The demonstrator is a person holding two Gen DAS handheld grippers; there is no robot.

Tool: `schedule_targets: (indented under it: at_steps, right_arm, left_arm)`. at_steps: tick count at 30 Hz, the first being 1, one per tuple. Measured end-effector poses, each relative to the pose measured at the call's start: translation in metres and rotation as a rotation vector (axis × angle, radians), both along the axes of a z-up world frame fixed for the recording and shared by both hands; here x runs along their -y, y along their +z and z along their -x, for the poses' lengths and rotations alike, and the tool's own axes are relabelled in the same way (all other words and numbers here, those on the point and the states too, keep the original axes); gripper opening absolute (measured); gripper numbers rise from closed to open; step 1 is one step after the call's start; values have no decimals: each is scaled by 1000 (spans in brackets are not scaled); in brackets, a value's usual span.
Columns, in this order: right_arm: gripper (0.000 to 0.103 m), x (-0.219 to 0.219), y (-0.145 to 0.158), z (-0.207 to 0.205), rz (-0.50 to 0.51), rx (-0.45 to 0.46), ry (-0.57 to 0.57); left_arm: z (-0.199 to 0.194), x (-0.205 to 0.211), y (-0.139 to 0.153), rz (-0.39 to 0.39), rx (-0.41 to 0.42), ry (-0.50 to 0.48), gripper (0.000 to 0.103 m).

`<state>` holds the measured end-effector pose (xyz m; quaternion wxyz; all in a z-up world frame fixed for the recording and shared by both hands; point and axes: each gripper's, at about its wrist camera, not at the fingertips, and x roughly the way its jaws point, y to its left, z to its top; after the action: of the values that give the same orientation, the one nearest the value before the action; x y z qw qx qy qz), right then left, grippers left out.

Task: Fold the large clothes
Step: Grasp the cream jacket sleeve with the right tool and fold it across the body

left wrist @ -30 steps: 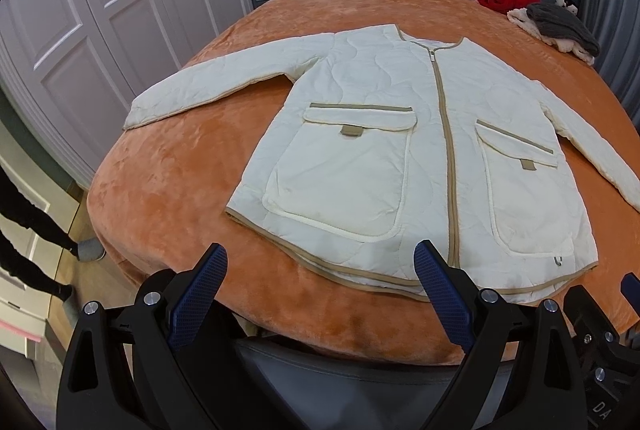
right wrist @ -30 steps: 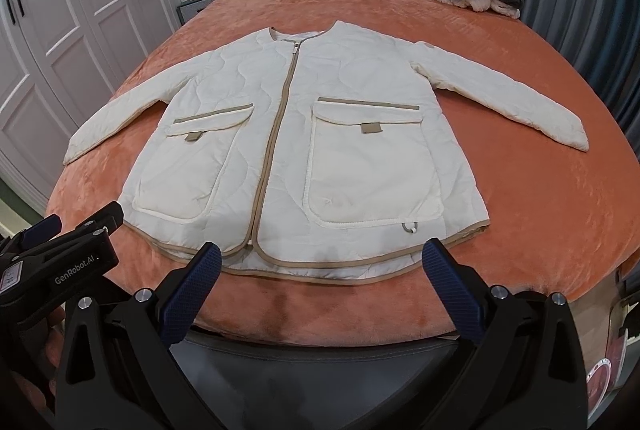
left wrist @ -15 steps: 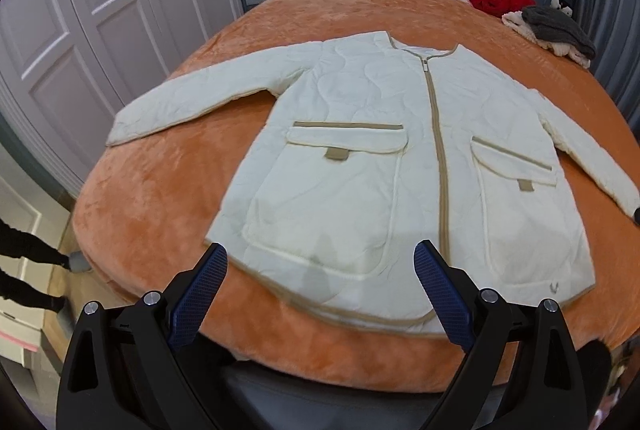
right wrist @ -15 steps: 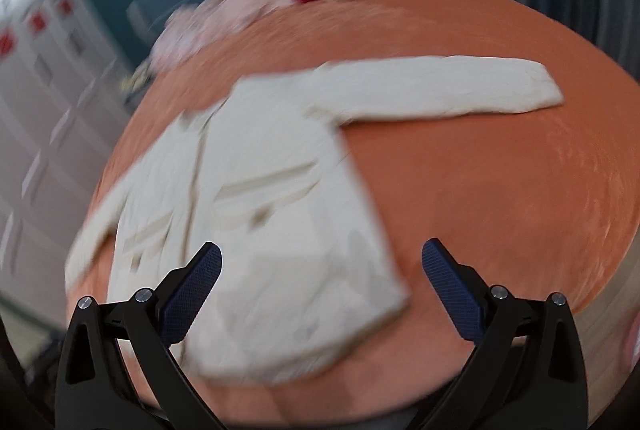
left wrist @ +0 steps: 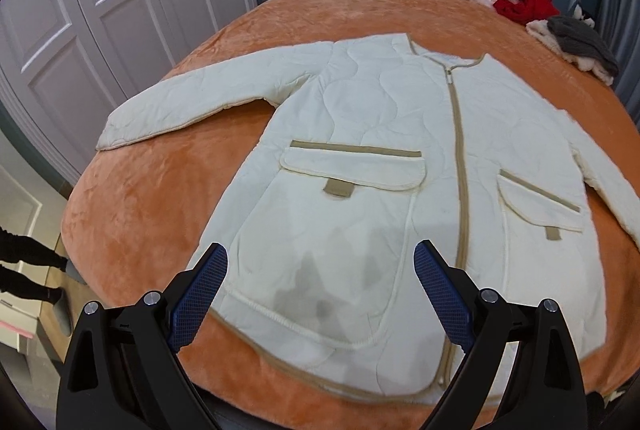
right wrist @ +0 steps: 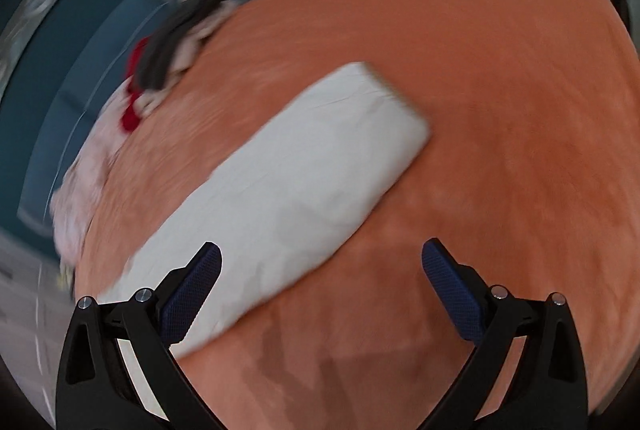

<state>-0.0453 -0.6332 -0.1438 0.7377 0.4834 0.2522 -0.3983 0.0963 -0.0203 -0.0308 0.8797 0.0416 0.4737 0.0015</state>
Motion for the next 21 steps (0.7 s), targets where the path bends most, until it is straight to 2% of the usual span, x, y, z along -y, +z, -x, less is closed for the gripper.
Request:
schedule_targets:
  at_steps: [4,8,10,11,12,13,17,19,21]
  right_arm:
    - [98,31,-22,-2,-48,0,-58]
    - [96,42,-21,-9,-7,-11,-77]
    - [54,49,-20,-25,-33,-16,-28]
    - [44,51,-17,-36,-50,-1,5]
    - [19,51,-12,-45,-50,7,33]
    - [12,51,-2,-54,-34,12,59]
    - [12,15,59,-97,94,111,211]
    - [11,-17,95,-123,169,165,321]
    - [11,-69,136,-158,252,228,476]
  left_arm:
    - [-11,6,-11,-9,-24,-3,92]
    - [-20,6,-21,-14,-45,9,92]
    - [-25,3,-25,-20,-53,20,92]
    - [-29,1,-26,-17,-60,25,92]
    - [-31,-2,-27,-16,-66,33,92]
    - [-33,-4,-28,-15,-68,41,92]
    - [-39,-16,-28,-16,-58,80,92]
    - [-42,-22,-28,-23,-52,94,92]
    - [-43,-30,-29,-30,-47,109,92]
